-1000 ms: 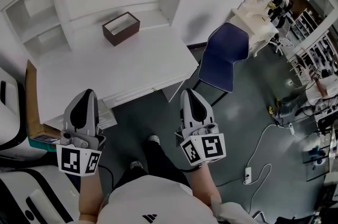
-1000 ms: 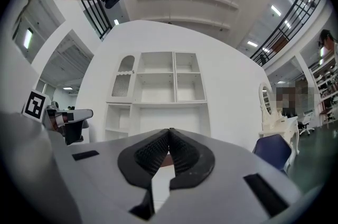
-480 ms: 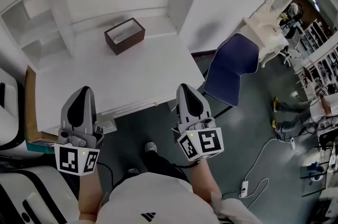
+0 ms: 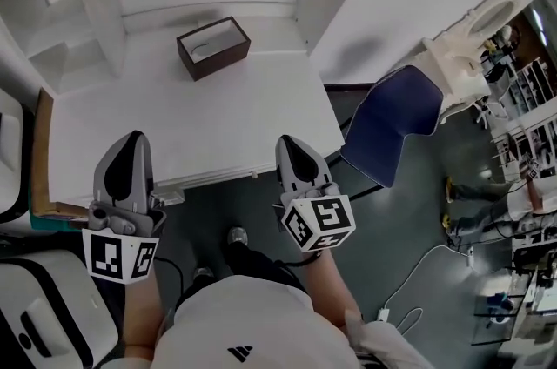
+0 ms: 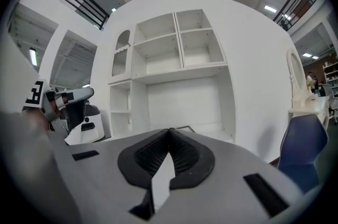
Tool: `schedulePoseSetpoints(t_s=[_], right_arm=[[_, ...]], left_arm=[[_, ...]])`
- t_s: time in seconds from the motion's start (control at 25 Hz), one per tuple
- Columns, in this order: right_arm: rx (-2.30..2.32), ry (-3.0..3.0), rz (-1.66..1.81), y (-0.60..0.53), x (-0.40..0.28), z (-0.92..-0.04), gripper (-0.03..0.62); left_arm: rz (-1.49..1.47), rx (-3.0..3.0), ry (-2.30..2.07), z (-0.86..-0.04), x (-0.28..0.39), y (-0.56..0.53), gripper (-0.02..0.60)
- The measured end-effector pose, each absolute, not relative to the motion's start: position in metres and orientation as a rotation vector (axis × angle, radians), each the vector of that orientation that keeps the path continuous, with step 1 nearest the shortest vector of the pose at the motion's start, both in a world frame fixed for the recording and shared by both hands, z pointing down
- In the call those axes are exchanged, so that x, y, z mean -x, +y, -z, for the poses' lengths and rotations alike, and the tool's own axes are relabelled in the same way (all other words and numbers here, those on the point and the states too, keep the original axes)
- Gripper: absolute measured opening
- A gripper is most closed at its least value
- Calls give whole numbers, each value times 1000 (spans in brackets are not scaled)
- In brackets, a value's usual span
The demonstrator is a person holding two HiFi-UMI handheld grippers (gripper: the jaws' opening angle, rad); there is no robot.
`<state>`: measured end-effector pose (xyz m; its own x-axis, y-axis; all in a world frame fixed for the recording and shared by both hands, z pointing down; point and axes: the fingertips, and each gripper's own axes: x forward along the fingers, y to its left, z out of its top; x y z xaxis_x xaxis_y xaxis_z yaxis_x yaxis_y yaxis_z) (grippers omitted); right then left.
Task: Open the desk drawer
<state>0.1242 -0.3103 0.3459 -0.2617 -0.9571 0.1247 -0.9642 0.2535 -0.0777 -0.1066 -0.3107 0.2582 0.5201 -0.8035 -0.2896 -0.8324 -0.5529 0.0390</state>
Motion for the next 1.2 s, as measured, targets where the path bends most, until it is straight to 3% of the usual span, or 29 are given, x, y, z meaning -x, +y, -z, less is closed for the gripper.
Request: schedulePoseSetpoints(t_s=[1.2], right_arm=[[-1240,-2147,-900,-291,-120,-608,17]], left_arm=[[-300,2597,1662,-305,99,-325,5]])
